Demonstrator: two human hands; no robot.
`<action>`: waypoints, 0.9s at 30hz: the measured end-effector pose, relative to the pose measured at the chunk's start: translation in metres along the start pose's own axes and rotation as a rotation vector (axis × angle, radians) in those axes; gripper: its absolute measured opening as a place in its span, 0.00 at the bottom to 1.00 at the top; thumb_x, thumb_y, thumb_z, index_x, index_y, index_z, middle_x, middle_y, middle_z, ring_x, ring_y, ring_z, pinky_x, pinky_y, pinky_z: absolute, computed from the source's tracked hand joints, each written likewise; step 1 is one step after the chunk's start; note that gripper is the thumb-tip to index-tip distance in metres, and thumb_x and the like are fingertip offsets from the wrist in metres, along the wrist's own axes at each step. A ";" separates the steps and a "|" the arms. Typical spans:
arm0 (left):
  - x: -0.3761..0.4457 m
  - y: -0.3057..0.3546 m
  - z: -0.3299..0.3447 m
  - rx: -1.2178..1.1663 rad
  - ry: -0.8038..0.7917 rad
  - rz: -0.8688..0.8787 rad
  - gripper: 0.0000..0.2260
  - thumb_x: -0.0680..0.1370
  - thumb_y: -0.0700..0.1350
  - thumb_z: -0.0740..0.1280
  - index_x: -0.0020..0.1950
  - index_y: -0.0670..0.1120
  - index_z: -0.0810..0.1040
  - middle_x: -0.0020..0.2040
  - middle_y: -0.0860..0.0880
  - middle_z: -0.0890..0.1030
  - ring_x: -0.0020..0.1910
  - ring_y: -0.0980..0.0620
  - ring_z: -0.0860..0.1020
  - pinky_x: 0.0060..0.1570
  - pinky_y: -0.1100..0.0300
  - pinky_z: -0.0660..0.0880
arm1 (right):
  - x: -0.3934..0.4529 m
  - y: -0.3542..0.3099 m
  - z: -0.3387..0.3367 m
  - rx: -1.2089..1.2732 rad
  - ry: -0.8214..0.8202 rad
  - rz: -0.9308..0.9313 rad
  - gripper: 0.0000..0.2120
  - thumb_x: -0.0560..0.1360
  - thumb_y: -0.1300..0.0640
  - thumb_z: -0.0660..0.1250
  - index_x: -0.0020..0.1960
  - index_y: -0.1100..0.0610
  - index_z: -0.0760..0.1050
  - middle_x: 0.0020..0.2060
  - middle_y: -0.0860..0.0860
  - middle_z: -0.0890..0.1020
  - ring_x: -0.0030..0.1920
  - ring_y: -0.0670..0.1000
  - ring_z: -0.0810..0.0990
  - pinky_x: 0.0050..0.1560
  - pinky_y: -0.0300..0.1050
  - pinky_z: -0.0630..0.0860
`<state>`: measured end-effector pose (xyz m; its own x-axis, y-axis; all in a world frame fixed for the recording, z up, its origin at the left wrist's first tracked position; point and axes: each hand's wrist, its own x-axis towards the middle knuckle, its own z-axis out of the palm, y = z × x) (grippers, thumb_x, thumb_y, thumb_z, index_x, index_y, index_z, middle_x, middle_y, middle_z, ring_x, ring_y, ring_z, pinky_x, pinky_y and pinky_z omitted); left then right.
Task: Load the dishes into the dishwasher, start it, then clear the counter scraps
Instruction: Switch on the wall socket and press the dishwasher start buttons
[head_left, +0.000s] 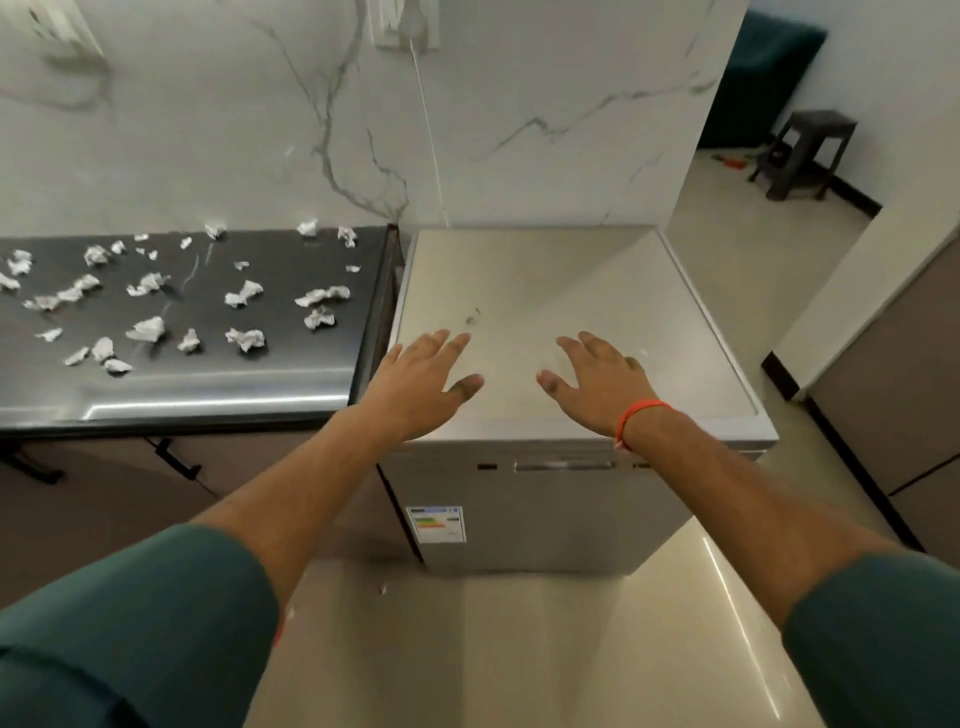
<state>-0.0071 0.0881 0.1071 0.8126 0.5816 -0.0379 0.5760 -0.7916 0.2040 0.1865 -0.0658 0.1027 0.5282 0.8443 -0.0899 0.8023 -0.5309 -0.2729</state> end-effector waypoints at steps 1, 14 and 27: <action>-0.001 -0.003 -0.013 -0.012 0.039 -0.013 0.31 0.83 0.64 0.51 0.83 0.54 0.50 0.83 0.48 0.53 0.82 0.48 0.51 0.79 0.44 0.49 | 0.001 -0.005 -0.012 -0.003 0.019 -0.013 0.32 0.82 0.35 0.51 0.81 0.49 0.54 0.81 0.53 0.55 0.80 0.56 0.53 0.78 0.62 0.54; 0.044 0.004 -0.104 -0.083 0.308 -0.055 0.33 0.83 0.65 0.50 0.83 0.53 0.44 0.84 0.48 0.45 0.82 0.48 0.43 0.80 0.47 0.46 | 0.045 -0.041 -0.110 -0.011 0.298 -0.158 0.32 0.82 0.36 0.50 0.81 0.49 0.54 0.81 0.53 0.54 0.81 0.54 0.52 0.79 0.59 0.53; 0.125 -0.027 -0.202 -0.006 0.395 -0.194 0.35 0.83 0.64 0.51 0.83 0.51 0.40 0.83 0.49 0.41 0.82 0.49 0.40 0.79 0.47 0.44 | 0.170 -0.086 -0.200 0.049 0.404 -0.364 0.32 0.82 0.37 0.50 0.81 0.49 0.53 0.81 0.54 0.54 0.81 0.56 0.52 0.79 0.61 0.53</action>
<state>0.0608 0.2201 0.2948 0.5925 0.7471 0.3012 0.7131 -0.6604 0.2353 0.2629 0.1086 0.3020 0.2917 0.8729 0.3910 0.9444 -0.1979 -0.2627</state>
